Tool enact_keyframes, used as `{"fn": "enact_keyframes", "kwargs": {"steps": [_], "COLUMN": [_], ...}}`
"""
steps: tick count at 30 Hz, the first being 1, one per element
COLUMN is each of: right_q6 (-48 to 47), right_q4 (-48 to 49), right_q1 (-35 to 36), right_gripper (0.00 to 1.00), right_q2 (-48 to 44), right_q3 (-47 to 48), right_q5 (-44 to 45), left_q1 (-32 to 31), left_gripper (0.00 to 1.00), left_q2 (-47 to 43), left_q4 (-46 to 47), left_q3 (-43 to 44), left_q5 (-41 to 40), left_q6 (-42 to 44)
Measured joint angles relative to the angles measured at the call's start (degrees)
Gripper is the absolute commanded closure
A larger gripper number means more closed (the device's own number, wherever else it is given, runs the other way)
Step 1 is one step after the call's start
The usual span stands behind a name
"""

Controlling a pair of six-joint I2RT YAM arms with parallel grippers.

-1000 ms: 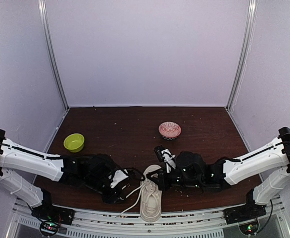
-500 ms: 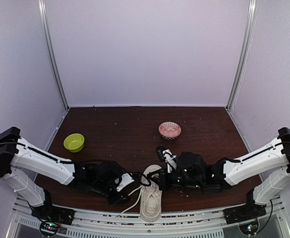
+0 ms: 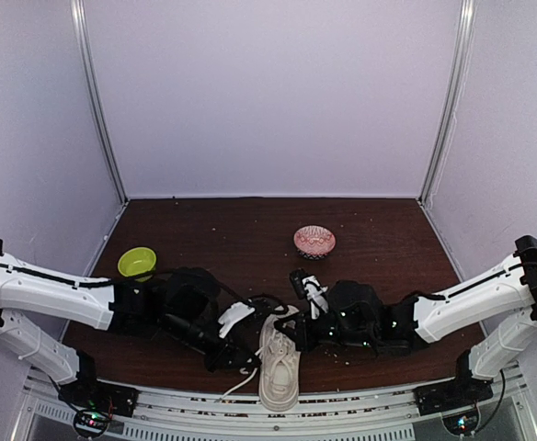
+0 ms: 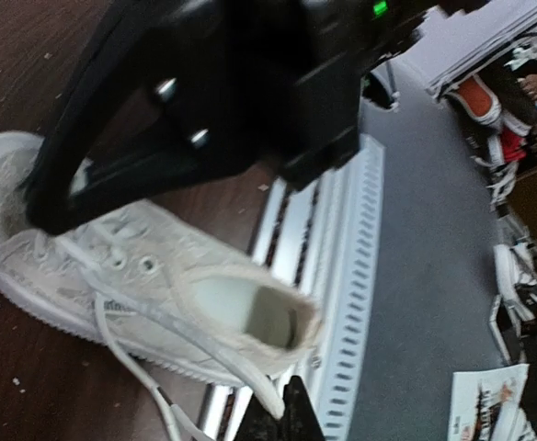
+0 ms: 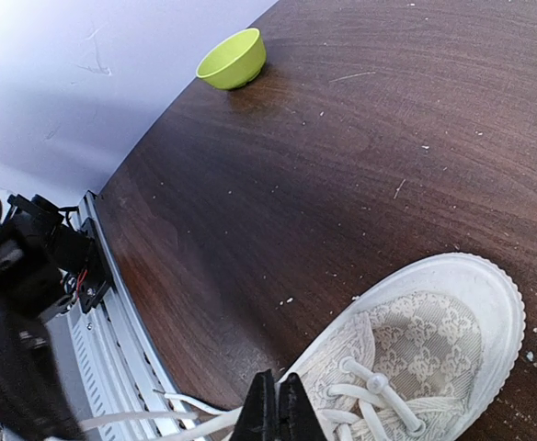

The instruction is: Tie the shoes

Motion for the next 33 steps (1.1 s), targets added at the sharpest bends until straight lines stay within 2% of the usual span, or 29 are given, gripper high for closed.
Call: {"fn": "enact_keyframes", "kwargs": {"steps": [5, 14, 18, 20, 25, 29, 33], "right_q6": [0.0, 0.0, 0.0, 0.0, -0.02, -0.22, -0.72], "right_q4": [-0.31, -1.25, -1.68, -1.73, -1.9, -1.9, -1.9], "right_q1": [-0.15, -0.15, -0.15, -0.15, -0.17, -0.17, -0.2], "right_gripper": [1.0, 1.0, 1.0, 1.0, 1.0, 1.0, 1.0], "right_q2": [0.04, 1.62, 1.99, 1.99, 1.99, 1.99, 1.81], "right_q3": [0.44, 2.99, 3.54, 3.54, 3.54, 3.54, 3.54], "right_q5": [-0.02, -0.07, -0.09, -0.09, -0.07, -0.09, -0.22], "left_q1": [-1.11, -2.19, -4.44, -5.22, -5.95, -5.84, -4.61], "left_gripper": [1.0, 1.0, 0.89, 0.8, 0.64, 0.56, 0.55], "left_q2": [-1.7, 1.07, 4.22, 5.75, 7.76, 7.74, 6.56], "left_q4": [-0.11, 6.14, 7.74, 8.15, 6.78, 1.62, -3.43], "left_q3": [4.26, 9.18, 12.11, 12.17, 12.11, 12.2, 11.85], "left_q5": [5.38, 7.67, 7.65, 7.72, 7.48, 5.27, 2.27], "left_q6": [-6.91, -24.24, -27.74, -28.87, -29.0, -25.11, -21.18]}}
